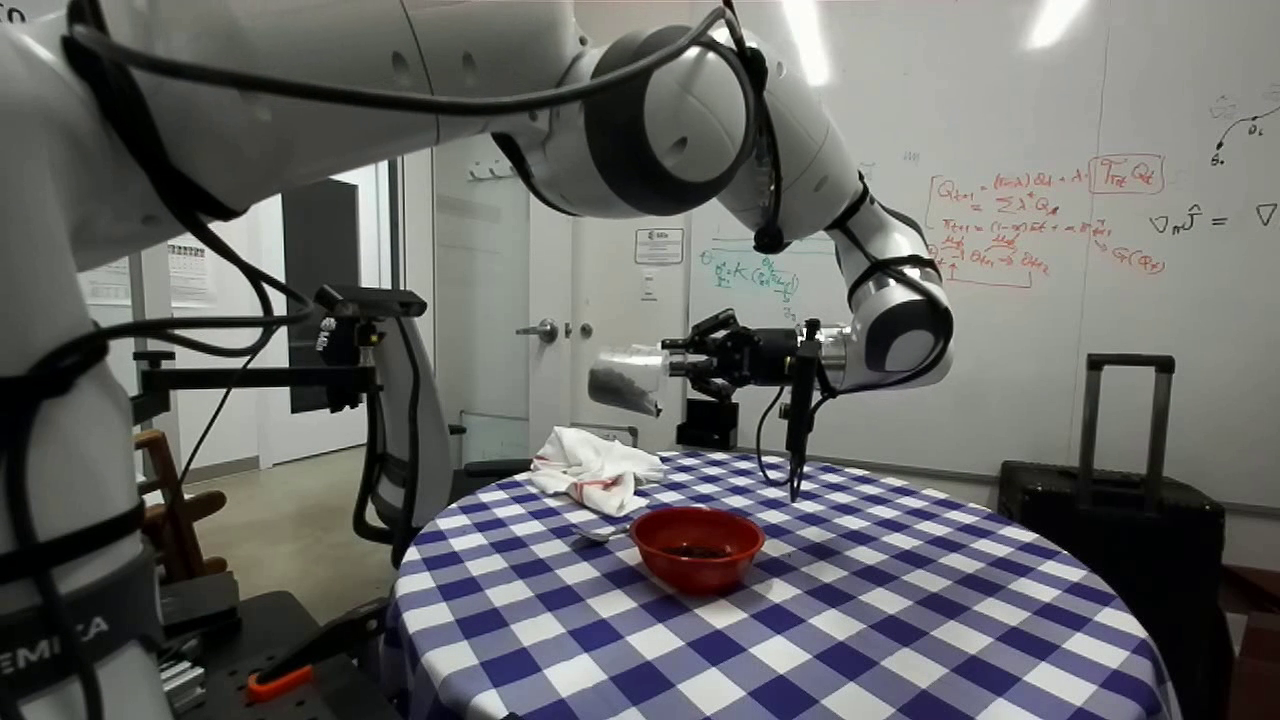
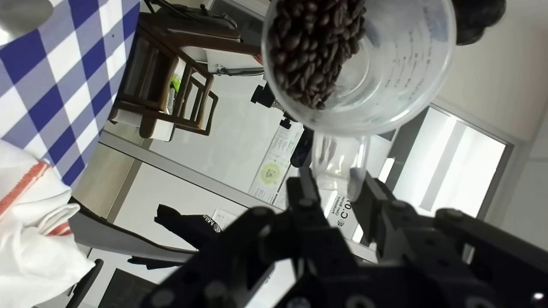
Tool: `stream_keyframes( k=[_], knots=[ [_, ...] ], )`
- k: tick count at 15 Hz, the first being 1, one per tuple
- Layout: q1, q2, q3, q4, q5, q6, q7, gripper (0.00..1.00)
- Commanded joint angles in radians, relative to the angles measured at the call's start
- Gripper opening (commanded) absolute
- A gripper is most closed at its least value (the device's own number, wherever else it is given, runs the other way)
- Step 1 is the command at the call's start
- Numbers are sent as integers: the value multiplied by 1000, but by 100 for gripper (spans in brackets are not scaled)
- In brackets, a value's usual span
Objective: Place the contents in the clear jug into the red bowl
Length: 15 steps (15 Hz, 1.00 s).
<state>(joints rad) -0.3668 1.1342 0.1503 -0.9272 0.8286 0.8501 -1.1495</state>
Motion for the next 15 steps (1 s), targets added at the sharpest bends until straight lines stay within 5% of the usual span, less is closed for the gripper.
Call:
stream_keyframes(
  k=[1,15],
  knots=[
    [-9,52,29,85,27,-41,70,6],
    [-58,93,98,118,77,-33,135,6]
  ],
)
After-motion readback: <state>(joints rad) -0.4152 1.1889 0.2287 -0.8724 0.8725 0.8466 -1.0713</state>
